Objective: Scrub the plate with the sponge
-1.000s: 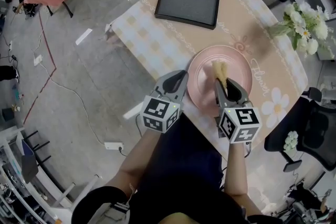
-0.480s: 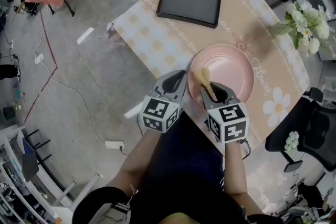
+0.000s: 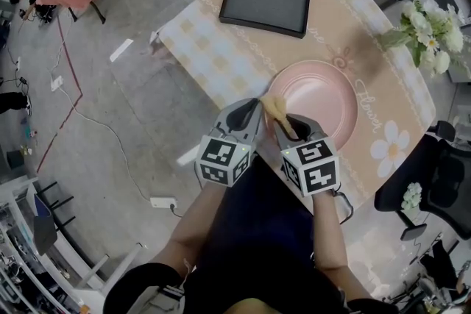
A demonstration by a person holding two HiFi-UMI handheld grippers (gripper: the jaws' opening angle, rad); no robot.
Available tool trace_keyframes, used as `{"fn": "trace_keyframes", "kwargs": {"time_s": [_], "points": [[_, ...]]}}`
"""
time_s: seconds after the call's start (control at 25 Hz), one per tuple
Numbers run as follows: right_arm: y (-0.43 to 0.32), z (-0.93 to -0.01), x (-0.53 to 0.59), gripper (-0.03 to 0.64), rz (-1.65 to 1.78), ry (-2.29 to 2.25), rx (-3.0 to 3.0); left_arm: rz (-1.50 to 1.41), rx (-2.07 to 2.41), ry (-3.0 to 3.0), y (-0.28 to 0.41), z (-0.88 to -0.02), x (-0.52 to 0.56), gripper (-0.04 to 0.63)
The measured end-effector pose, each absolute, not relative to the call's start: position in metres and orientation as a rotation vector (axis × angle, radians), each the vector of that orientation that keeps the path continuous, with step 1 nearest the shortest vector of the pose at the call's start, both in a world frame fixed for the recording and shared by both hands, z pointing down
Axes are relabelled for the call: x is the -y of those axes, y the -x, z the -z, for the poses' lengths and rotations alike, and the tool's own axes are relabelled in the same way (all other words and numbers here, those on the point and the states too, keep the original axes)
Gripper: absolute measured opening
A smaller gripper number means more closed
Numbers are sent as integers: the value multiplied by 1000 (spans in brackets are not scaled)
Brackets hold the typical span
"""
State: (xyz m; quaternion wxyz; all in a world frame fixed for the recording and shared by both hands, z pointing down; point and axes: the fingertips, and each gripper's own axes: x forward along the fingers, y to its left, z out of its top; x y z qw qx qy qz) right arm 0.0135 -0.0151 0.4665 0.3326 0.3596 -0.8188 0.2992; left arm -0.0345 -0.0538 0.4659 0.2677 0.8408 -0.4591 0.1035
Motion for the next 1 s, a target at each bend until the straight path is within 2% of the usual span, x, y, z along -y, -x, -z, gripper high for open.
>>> {"fn": "trace_keyframes", "kwargs": {"time_s": [0.48,1.0], "points": [[-3,-477,11,78,-820,-864,2125,-292,1248,-2264,38,-467,54,25],[-24,-480,15,77,-777,-890,2062,-308,1234,-2271,34,-469,50,25]]}}
